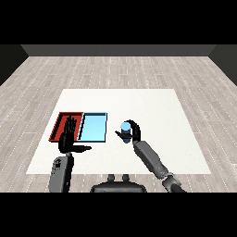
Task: Pick the blue can and put it in the blue box
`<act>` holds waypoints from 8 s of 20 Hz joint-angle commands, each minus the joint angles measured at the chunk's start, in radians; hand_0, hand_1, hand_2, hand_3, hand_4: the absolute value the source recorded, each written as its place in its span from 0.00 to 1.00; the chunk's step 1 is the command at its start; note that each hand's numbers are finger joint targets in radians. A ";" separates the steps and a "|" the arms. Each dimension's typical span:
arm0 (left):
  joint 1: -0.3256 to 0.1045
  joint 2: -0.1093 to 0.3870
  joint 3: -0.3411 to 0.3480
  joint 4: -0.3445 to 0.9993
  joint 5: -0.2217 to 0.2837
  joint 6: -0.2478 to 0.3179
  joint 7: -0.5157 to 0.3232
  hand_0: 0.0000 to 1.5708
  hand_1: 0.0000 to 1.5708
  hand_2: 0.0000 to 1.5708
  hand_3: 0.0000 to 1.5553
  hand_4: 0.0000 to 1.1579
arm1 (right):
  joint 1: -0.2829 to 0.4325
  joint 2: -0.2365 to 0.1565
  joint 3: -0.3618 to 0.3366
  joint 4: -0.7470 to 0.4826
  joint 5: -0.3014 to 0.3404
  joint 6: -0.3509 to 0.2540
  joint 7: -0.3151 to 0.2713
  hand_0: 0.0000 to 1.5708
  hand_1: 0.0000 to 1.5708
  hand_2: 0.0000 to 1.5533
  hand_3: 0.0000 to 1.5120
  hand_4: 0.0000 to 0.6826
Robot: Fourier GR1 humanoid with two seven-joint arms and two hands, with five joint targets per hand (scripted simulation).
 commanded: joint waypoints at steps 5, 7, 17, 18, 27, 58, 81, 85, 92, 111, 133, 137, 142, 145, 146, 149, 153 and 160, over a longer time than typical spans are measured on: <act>-0.026 -0.028 -0.079 -0.002 -0.027 -0.002 0.092 0.00 0.00 0.00 0.00 0.00 | -0.012 -0.062 0.069 -0.238 0.157 -0.113 0.169 0.91 0.91 0.93 0.92 0.91; -0.030 -0.010 -0.084 0.000 -0.024 -0.025 0.104 0.00 0.00 0.00 0.00 0.00 | -0.034 -0.131 0.057 -0.278 0.171 -0.058 0.209 0.91 0.91 0.93 0.92 0.91; -0.035 -0.064 -0.197 0.095 -0.087 0.031 0.096 0.00 0.00 0.00 0.00 0.00 | 0.051 -0.173 -0.015 -0.483 0.307 0.016 0.323 0.90 0.90 0.93 0.93 0.90; -0.091 -0.064 -0.234 0.086 -0.085 0.102 0.137 0.00 0.00 0.00 0.00 0.00 | 0.055 -0.169 -0.032 -0.471 0.312 0.050 0.317 0.90 0.90 0.93 0.93 0.90; -0.130 -0.064 -0.384 0.184 0.015 0.170 0.156 0.00 0.00 0.00 0.00 0.00 | 0.064 -0.150 -0.078 -0.490 0.391 0.094 0.333 0.92 0.92 0.93 0.92 0.89; -0.344 -0.064 -0.457 0.516 0.195 0.279 0.039 0.00 0.00 0.00 0.00 0.00 | 0.026 0.021 -0.026 -0.548 0.571 0.141 0.404 0.94 0.94 0.94 0.92 0.89; -0.382 -0.064 -0.599 0.585 0.264 0.379 -0.020 0.00 0.00 0.00 0.00 0.32 | 0.068 0.022 0.093 -0.605 0.369 0.030 0.365 0.94 0.94 0.94 0.92 0.88; -0.502 -0.064 -0.656 0.635 0.350 0.515 0.028 0.00 0.00 0.00 0.00 0.46 | 0.037 0.022 0.063 -0.462 0.239 0.060 0.219 0.94 0.94 0.94 0.92 0.88; -0.483 -0.064 -0.694 0.670 0.597 0.513 -0.134 1.00 1.00 1.00 0.95 0.65 | 0.030 0.022 0.107 -0.520 0.192 0.018 0.217 0.93 0.93 0.93 0.92 0.92; -0.525 -0.064 -0.720 0.671 0.609 0.583 -0.261 1.00 1.00 1.00 0.99 0.97 | 0.029 0.021 0.061 -0.497 0.272 0.148 0.310 0.00 0.00 0.00 0.00 0.00; -0.618 0.177 -0.512 0.810 0.469 0.565 -0.156 1.00 1.00 1.00 0.98 1.00 | 0.324 -0.067 -0.327 -0.758 0.037 0.339 0.173 0.00 0.00 0.00 0.00 0.00; -0.672 0.236 -0.513 0.850 0.423 0.618 -0.025 1.00 1.00 1.00 0.97 0.99 | 0.412 -0.059 -0.344 -0.717 0.011 0.410 0.078 0.00 0.00 0.00 0.00 0.00; -0.654 0.261 -0.584 0.971 0.322 0.690 0.083 1.00 1.00 1.00 0.95 0.90 | 0.353 -0.048 -0.354 -0.710 0.024 0.364 0.123 0.00 0.00 0.00 0.00 0.00; -0.747 0.261 -0.588 1.146 0.301 0.626 0.169 1.00 1.00 0.98 0.93 0.86 | 0.400 -0.067 -0.362 -0.714 0.017 0.397 0.107 0.00 0.00 0.00 0.00 0.00; -0.709 0.246 -0.591 1.168 0.296 0.643 0.174 1.00 1.00 0.97 0.90 0.86 | 0.355 -0.052 -0.351 -0.690 0.032 0.375 0.119 0.00 0.00 0.00 0.00 0.00; -0.802 0.178 -0.633 1.305 0.246 0.695 0.321 0.57 0.57 0.53 0.54 0.80 | 0.378 -0.049 -0.369 -0.670 0.017 0.391 0.096 0.00 0.00 0.00 0.00 0.00; -0.787 0.119 -0.640 1.471 0.226 0.658 0.353 0.41 0.41 0.37 0.15 0.79 | 0.370 -0.035 -0.381 -0.613 -0.001 0.413 0.077 0.00 0.00 0.00 0.00 0.00; -0.816 0.081 -0.483 1.572 0.320 0.714 0.327 0.89 0.89 0.82 0.25 0.54 | 0.334 -0.051 -0.380 -0.647 0.031 0.358 0.145 0.00 0.00 0.00 0.00 0.00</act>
